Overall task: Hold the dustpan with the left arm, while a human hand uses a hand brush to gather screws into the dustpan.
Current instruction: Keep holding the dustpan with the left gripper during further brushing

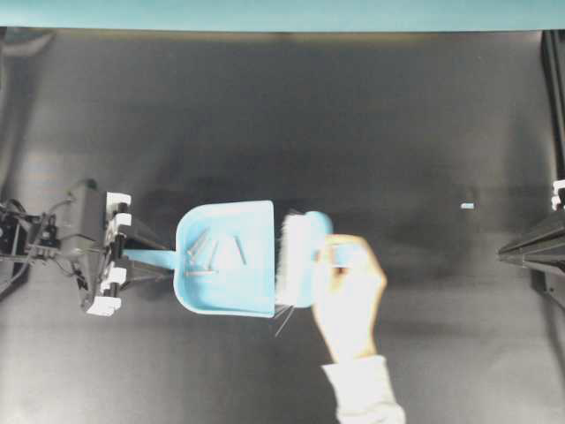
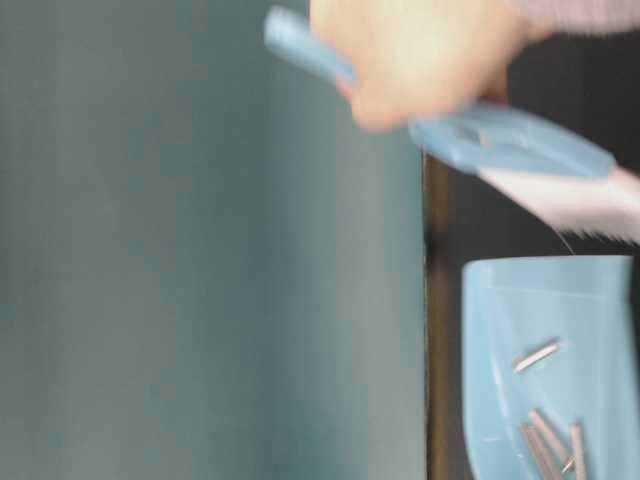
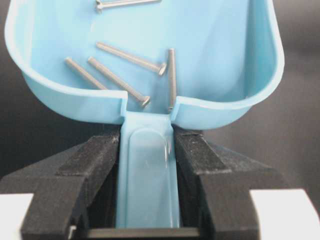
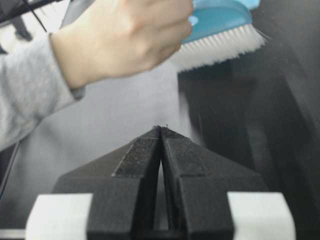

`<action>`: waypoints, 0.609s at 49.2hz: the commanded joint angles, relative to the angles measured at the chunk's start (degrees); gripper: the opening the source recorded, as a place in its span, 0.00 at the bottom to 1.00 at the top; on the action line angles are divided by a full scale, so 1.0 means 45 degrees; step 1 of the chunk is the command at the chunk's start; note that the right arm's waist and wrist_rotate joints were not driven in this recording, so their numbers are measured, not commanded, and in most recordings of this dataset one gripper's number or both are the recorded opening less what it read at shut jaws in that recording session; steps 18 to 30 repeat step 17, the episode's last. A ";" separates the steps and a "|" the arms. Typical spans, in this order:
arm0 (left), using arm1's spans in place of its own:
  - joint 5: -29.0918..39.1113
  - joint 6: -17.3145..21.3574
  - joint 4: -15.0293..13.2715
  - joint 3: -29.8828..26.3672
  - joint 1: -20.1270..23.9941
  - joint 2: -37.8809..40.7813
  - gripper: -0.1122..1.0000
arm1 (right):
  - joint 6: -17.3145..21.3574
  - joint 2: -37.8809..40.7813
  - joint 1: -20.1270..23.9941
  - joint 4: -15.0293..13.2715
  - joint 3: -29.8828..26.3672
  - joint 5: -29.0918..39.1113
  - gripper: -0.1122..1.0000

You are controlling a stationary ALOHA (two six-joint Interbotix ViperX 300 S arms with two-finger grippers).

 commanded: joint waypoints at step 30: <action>-0.0391 0.0332 0.0039 -0.0195 0.0020 -0.0098 0.37 | 0.0000 0.0059 0.0000 0.0000 -0.0059 -0.0117 0.10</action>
